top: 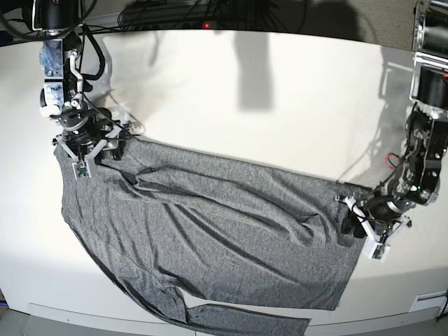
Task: Fold the T-shirt properly
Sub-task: 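Pull the shirt's shoulder edge with both grippers away from the hem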
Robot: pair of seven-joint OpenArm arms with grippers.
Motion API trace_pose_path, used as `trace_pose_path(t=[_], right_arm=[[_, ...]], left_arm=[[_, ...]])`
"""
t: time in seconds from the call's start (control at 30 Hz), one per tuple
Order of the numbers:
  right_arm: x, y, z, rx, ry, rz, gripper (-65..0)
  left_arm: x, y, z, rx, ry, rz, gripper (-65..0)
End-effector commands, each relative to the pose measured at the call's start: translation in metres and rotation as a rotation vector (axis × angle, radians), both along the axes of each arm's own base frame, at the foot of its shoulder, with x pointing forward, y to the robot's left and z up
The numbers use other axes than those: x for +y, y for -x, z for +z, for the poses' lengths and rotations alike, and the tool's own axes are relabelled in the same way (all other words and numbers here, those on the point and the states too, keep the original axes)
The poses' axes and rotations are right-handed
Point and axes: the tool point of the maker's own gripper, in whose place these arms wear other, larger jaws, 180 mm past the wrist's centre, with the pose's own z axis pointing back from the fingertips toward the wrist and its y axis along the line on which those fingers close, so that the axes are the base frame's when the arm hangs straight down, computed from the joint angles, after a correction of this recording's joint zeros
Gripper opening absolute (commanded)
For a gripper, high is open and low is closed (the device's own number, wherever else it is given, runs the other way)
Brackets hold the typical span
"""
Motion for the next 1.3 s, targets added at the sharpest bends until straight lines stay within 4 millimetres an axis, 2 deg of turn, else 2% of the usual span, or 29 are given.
trace_pose_path(t=[0.0, 0.07, 0.33, 0.53, 0.7, 0.8, 0.9, 1.0, 1.13, 1.2, 1.27], right_arm=[[-0.008, 0.011, -0.008, 0.073, 0.044, 0.003, -36.1], [-0.008, 0.011, -0.008, 0.072, 0.044, 0.003, -36.1], [-0.007, 0.010, -0.008, 0.069, 0.041, 0.004, -36.1], [-0.007, 0.012, -0.010, 0.080, 0.043, 0.003, -36.1], [-0.008, 0.018, -0.013, 0.106, 0.048, 0.001, -36.1], [-0.009, 0.024, -0.017, 0.120, 0.050, 0.003, -36.1], [-0.009, 0.032, -0.022, 0.137, 0.051, 0.004, -36.1], [-0.009, 0.040, -0.026, 0.152, 0.051, 0.004, -36.1], [-0.008, 0.047, -0.029, 0.168, 0.050, 0.006, -36.1], [-0.009, 0.048, -0.030, 0.171, 0.051, 0.008, -36.1], [-0.009, 0.048, -0.029, 0.169, 0.051, 0.008, -36.1]], left_arm=[[0.003, -0.012, 0.019, -0.052, 0.005, 0.002, -47.4], [0.007, -0.014, 0.011, -0.031, -0.001, 0.016, -47.4], [0.026, -0.010, -0.045, 0.108, 0.027, 0.114, -47.4], [0.010, 0.004, -0.073, 0.196, 0.059, 0.089, -47.4], [0.024, 0.039, -0.105, 0.345, -0.021, 0.082, -47.5], [0.035, 0.071, -0.126, 0.429, -0.046, 0.066, -50.2], [0.047, 0.101, -0.143, 0.479, -0.066, 0.062, -50.2], [0.052, 0.125, -0.152, 0.497, -0.072, 0.054, -50.2], [0.047, 0.148, -0.153, 0.500, -0.091, 0.010, -50.2], [0.041, 0.150, -0.148, 0.476, -0.092, -0.014, -50.2], [0.033, 0.141, -0.136, 0.427, -0.087, -0.031, -50.2]])
